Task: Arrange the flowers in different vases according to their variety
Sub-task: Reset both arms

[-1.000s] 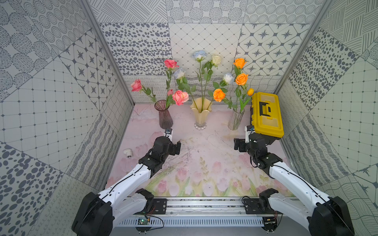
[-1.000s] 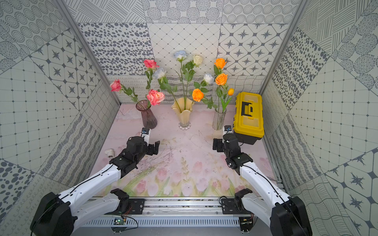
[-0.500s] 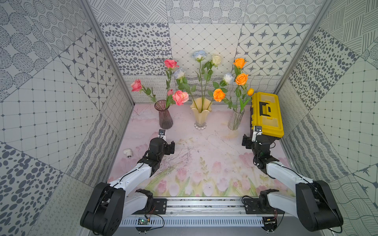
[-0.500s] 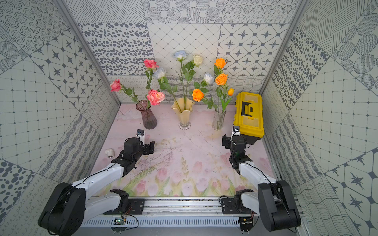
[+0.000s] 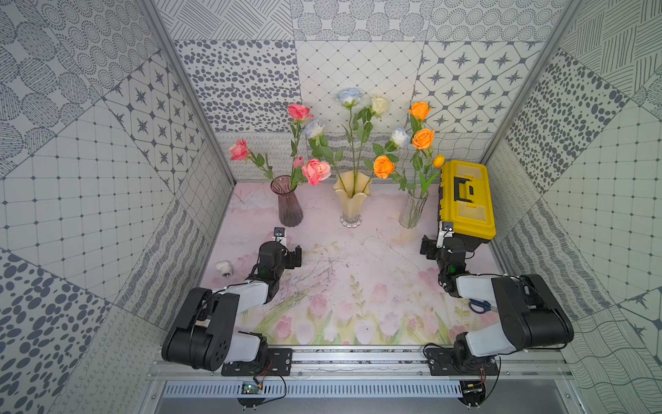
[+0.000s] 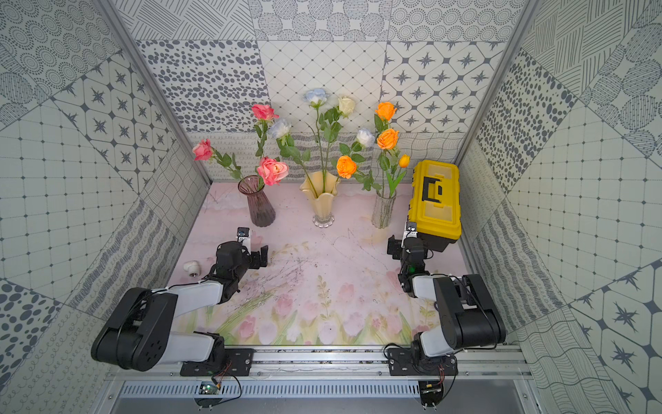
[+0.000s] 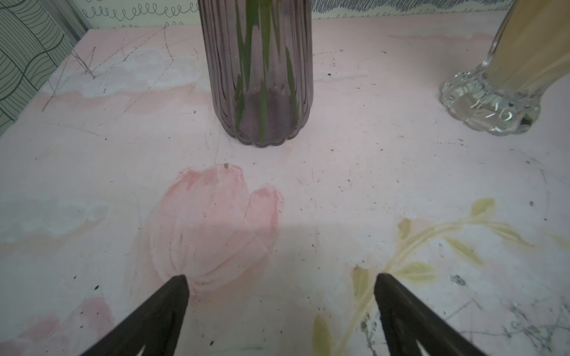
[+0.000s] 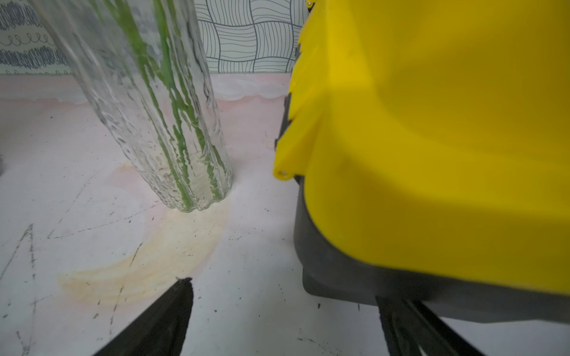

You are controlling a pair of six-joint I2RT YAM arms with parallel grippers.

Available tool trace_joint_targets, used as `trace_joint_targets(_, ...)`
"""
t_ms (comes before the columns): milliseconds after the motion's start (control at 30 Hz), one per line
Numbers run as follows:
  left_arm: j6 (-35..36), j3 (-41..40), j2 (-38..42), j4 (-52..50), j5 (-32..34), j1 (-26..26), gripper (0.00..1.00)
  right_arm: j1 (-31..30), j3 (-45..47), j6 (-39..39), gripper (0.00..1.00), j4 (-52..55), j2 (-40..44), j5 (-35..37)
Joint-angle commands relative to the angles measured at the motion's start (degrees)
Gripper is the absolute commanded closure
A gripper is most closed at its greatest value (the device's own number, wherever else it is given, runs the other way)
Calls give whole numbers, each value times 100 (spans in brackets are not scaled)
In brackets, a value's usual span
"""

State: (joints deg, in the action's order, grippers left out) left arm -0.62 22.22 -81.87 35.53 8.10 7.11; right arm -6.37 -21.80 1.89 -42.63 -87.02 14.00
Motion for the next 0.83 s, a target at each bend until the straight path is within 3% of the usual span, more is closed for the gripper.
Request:
trace_joint_targets(0, 18, 2, -536, 1314, -299, -200, 1, 22, 103, -119, 3, -1205, -260, -169)
trace_joint_targets(133, -52, -10, -853, 1635, -343, -298, 1, 31, 38, -137, 3, -953, -204, -204)
trace_joint_targets(267, -179, 87, -820, 1347, -386, -369, 1, 8, 6, 69, 3, -938, -220, 344)
trace_joint_targets(800, -193, 101, -822, 1308, -423, -385, 1, 13, 8, 66, 3, -921, -215, 341)
